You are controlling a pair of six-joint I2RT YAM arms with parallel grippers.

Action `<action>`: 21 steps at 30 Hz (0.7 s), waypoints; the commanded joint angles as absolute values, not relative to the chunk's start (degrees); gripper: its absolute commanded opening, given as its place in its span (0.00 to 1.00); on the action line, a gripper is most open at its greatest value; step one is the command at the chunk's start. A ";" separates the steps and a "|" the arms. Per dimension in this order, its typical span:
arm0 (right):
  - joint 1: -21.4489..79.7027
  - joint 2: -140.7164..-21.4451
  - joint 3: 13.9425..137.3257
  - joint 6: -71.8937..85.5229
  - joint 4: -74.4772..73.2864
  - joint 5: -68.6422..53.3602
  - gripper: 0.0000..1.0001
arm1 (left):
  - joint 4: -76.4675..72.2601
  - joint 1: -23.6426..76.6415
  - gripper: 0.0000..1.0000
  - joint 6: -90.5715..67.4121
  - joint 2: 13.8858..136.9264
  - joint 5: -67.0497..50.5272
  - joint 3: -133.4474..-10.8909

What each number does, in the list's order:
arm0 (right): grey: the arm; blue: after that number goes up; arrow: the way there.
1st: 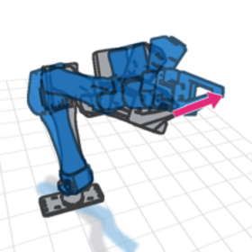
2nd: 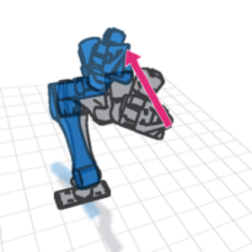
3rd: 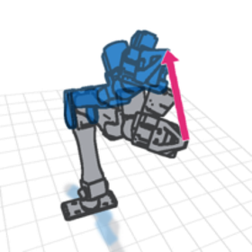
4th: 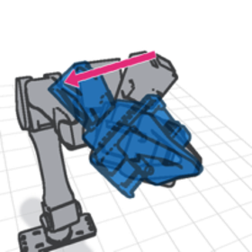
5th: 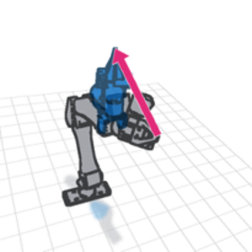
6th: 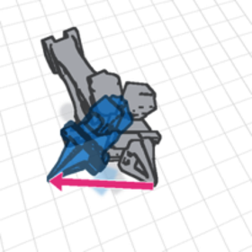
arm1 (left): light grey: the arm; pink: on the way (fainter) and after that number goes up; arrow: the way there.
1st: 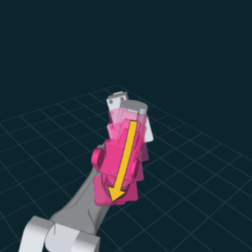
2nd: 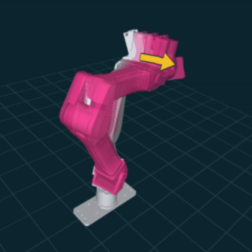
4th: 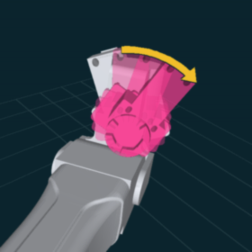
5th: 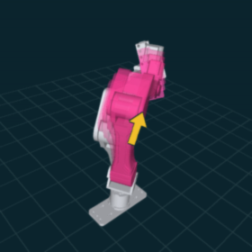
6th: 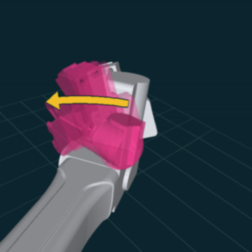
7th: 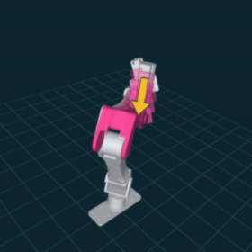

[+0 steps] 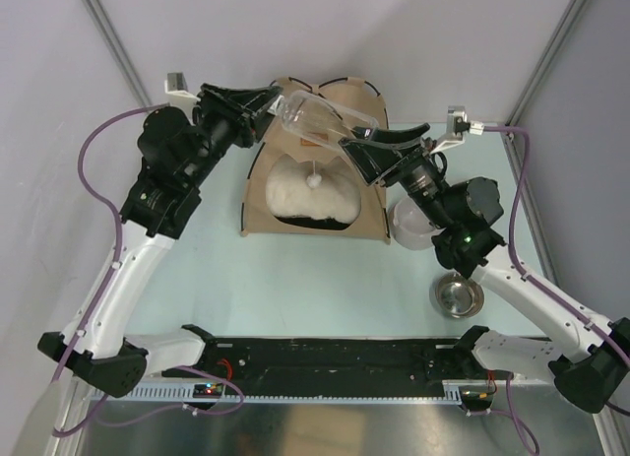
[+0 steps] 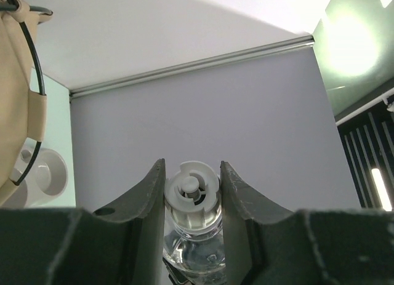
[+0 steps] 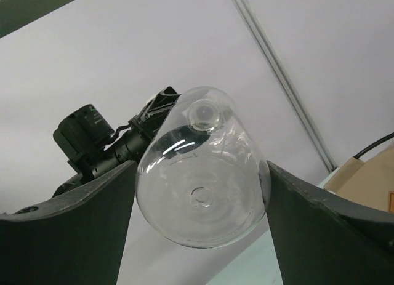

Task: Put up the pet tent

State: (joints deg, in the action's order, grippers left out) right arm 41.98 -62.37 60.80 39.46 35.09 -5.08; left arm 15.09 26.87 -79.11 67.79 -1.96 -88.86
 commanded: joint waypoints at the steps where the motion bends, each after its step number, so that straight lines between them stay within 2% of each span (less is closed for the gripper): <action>1: 41.53 -62.31 63.66 41.05 34.76 -7.61 0.81 | 10.41 27.01 0.00 -82.65 68.52 -4.88 -87.76; 10: 36.78 -59.64 63.94 42.26 29.38 -5.25 0.60 | 9.77 27.71 0.02 -78.73 66.47 -1.98 -85.15; 17: 35.11 -60.10 64.74 43.50 27.72 -6.45 0.58 | 9.80 28.29 0.04 -78.45 67.09 -3.74 -83.73; 19: 35.08 -60.29 64.94 43.57 27.19 -6.86 0.51 | 9.79 28.30 0.09 -78.24 66.98 -3.77 -83.47; 21: 35.05 -60.25 65.12 43.37 26.53 -6.97 0.44 | 9.76 28.30 0.20 -77.87 66.75 -3.47 -83.23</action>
